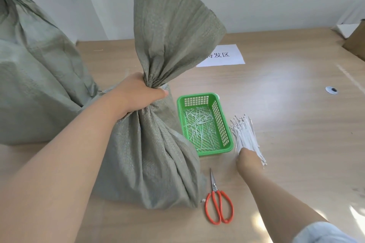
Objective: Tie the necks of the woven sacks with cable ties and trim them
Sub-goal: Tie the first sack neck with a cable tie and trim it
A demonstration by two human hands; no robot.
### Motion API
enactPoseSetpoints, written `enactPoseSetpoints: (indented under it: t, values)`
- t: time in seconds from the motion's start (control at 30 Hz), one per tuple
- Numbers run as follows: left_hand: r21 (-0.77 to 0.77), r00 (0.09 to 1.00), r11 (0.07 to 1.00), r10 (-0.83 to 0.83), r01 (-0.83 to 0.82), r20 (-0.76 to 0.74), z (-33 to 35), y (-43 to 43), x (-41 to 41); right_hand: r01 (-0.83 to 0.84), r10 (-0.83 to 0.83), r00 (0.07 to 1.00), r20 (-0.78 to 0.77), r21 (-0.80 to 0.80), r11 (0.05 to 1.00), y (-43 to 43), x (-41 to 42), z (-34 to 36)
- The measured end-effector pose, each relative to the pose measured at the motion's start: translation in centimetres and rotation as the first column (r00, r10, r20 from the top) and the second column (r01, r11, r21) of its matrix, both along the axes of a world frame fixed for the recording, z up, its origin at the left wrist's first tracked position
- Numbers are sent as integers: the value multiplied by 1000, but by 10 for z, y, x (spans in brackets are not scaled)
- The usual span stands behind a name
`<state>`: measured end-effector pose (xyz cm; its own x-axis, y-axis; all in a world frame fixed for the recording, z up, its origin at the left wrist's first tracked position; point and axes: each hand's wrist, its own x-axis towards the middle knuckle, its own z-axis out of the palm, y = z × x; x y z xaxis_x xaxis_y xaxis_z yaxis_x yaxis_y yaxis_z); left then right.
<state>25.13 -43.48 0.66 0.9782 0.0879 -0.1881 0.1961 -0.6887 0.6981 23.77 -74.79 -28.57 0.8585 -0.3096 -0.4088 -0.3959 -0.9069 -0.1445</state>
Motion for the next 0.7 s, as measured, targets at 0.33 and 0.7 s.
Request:
enactPoseSetpoints:
  t: [0.33, 0.7]
  values:
    - [6, 1000, 1000, 12, -12, -6, -1, 3, 0, 103, -106, 994, 28, 97, 990, -2, -5, 0]
    - [-19, 1000, 1000, 3, -4, -7, 0, 7, -4, 132, -179, 965, 191, 233, 964, -3, -8, 35]
